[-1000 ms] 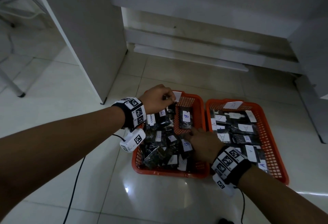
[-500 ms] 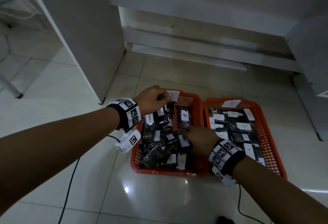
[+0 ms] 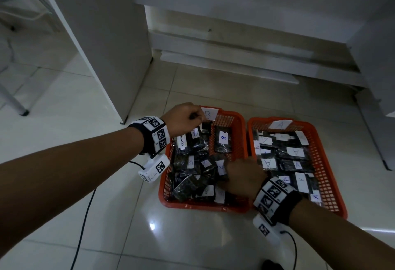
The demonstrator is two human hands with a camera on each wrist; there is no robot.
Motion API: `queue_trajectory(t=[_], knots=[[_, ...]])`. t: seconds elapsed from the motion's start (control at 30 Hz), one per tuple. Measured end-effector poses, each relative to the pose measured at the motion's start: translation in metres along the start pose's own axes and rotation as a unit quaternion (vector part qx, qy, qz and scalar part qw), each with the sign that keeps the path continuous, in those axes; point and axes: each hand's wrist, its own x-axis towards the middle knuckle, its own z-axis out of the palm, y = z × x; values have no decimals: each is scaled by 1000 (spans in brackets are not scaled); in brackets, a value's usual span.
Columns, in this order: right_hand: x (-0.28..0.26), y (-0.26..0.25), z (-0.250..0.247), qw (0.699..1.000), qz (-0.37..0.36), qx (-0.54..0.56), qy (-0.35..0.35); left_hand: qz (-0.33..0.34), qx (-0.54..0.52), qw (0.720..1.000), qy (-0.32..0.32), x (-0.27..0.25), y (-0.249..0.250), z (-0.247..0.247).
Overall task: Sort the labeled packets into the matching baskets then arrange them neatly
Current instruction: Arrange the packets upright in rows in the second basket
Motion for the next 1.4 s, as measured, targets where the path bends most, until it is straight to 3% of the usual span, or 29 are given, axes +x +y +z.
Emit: queue_trajectory(t=[0.1, 0.4, 0.6, 0.77, 0.9, 1.03, 1.2, 1.4], knots=[[-6, -8, 16, 988, 74, 76, -113, -6, -7, 1000, 6, 4, 0, 1], [-11, -16, 11, 956, 155, 200, -149, 11, -14, 1000, -14, 1, 1, 7], [4, 0, -35, 954, 151, 244, -90, 1, 3, 1000, 1, -1, -1, -8], [43, 35, -38, 934, 149, 320, 50, -7, 11, 1000, 5, -3, -8, -8], [65, 39, -25, 950, 149, 273, 39, -11, -14, 1000, -12, -8, -16, -3], [43, 27, -13, 980, 126, 155, 27, -14, -18, 1000, -14, -12, -23, -3], [-8, -4, 13, 984, 85, 109, -112, -28, -9, 999, -16, -8, -27, -2], [-17, -31, 35, 988, 103, 60, -100, -3, 0, 1000, -20, -1, -13, 7]])
